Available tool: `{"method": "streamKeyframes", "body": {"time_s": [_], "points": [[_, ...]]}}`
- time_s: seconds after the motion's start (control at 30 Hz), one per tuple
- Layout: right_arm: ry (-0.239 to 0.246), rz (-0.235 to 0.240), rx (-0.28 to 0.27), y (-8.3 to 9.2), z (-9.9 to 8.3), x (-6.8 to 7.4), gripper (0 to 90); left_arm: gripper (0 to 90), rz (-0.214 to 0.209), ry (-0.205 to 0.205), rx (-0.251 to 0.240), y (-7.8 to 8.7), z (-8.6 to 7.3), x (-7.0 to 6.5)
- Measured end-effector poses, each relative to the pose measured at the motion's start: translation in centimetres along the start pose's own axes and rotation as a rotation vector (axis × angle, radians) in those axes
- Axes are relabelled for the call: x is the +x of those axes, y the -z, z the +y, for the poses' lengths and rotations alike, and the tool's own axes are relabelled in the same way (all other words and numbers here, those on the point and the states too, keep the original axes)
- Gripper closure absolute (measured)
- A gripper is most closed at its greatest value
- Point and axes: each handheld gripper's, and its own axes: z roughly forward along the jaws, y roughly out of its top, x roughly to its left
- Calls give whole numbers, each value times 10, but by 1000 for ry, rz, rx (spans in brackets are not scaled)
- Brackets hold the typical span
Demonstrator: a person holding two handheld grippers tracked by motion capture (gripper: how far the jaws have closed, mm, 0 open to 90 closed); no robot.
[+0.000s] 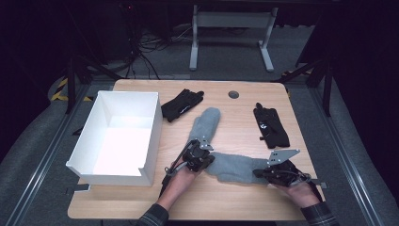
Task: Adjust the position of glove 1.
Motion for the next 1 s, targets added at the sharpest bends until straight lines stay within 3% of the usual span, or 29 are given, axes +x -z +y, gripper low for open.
{"method": "streamKeyframes", "body": {"time_s": [0.13, 0.27, 0.33, 0.53, 0.7, 1.0], "points": [[-4, -27, -64, 10, 2, -5, 900, 900, -6, 3, -39, 16, 4, 1], [-30, -87, -102, 17, 6, -25, 900, 900, -45, 4, -59, 29, 2, -8], [-49, -113, -95, 14, 7, -41, 900, 900, -90, -26, -34, 30, -3, -22], [-58, -110, -60, -2, 9, -58, 900, 900, -137, -68, 51, 12, -6, -37], [-47, -91, -9, -11, 7, -57, 900, 900, -114, -73, 78, -4, -2, -36], [-18, -30, 26, -12, 0, -41, 900, 900, -60, -50, 58, -13, 10, -23]]}}
